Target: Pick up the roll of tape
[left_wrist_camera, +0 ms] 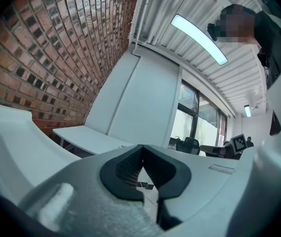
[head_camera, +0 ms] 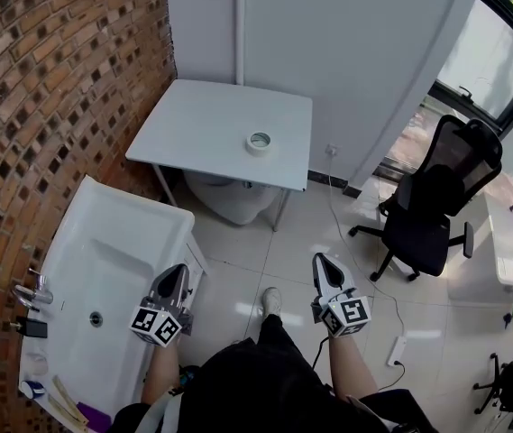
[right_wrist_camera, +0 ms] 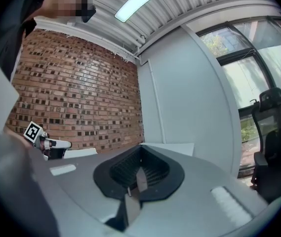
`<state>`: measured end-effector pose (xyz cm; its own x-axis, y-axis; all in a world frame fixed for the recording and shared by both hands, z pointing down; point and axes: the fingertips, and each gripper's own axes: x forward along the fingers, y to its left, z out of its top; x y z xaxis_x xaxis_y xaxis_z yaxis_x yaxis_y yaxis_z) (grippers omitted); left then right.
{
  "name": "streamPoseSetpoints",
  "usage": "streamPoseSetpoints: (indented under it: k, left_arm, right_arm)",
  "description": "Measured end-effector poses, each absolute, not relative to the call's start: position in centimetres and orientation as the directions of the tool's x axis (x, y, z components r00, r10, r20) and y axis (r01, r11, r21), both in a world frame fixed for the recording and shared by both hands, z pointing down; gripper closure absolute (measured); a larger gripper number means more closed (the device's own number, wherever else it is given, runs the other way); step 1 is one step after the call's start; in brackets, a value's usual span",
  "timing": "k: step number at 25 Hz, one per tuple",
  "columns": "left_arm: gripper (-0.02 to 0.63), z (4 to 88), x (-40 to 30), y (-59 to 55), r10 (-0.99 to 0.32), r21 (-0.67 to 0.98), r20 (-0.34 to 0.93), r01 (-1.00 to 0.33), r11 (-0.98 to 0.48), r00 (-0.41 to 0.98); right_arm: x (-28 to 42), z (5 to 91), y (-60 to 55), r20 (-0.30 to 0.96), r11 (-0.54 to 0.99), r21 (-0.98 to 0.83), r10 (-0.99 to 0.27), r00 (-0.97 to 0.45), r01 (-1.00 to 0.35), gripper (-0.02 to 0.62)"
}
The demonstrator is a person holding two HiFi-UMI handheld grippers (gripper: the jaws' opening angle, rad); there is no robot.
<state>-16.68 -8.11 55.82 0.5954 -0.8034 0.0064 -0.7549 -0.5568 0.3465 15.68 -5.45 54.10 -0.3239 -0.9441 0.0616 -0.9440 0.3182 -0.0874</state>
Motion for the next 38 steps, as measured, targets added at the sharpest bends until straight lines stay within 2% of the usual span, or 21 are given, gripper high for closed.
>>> streamPoseSetpoints:
  k: [12,21,38]
  left_arm:
    - [0.604,53.0,-12.0,-16.5,-0.786,0.287,-0.029,-0.748,-0.599,0.618]
    - [0.604,52.5,-12.1,-21.2,-0.849,0.282,-0.040,-0.810,-0.515,0.526]
    - [0.604,52.7,-3.6,-28.1,-0.818,0.292,-0.068,-0.772,-0.564,0.572]
  right_arm:
    - [19.0,53.7,-16.2,0.024,0.364,-0.111,-0.929,-0.368,-0.925,0.591]
    - [20.7,53.7,-21.8,0.021,0.412,-0.093,-0.909,-0.415,-0.906,0.591]
    - [26.0,54.1,-30.2,0.050,0.478,-0.097,-0.874,-0.484,-0.873,0.591]
